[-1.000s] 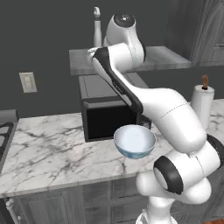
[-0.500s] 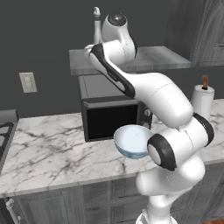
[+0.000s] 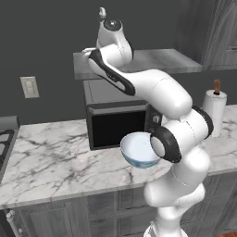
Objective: Pick the kiwi from the cabinet and place it in the bowl. Then pick the bowl and place it in the sink. Then turn on the sink facuet.
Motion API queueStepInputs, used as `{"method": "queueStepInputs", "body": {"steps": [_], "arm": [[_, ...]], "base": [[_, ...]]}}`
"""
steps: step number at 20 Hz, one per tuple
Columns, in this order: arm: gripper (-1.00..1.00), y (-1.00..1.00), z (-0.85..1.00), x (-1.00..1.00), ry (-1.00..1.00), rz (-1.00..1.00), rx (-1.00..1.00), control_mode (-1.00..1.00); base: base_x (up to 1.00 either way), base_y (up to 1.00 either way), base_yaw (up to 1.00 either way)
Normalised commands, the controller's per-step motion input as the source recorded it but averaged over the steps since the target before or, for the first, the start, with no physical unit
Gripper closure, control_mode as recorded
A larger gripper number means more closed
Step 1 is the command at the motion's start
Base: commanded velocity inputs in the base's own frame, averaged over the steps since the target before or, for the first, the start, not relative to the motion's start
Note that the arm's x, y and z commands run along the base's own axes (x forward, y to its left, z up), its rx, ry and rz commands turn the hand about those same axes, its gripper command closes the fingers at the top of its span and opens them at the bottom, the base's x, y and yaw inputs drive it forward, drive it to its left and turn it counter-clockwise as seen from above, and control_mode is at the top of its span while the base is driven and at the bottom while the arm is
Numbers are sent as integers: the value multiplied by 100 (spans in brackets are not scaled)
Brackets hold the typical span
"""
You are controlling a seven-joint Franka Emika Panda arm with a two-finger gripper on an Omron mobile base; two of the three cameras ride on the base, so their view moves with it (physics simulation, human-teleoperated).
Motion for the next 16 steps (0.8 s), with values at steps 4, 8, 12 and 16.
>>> {"method": "queueStepInputs", "body": {"steps": [4, 8, 12, 16], "arm": [[-100, 17, -9, 52, 0, 0, 0, -100], [100, 2, -1, 28, 0, 0, 0, -100], [100, 0, 0, -6, 1, 0, 0, -100], [100, 0, -13, -81, -2, 0, 0, -100]], "base": [[0, 0, 0], [0, 0, 0], [0, 0, 0], [0, 0, 0]]}}
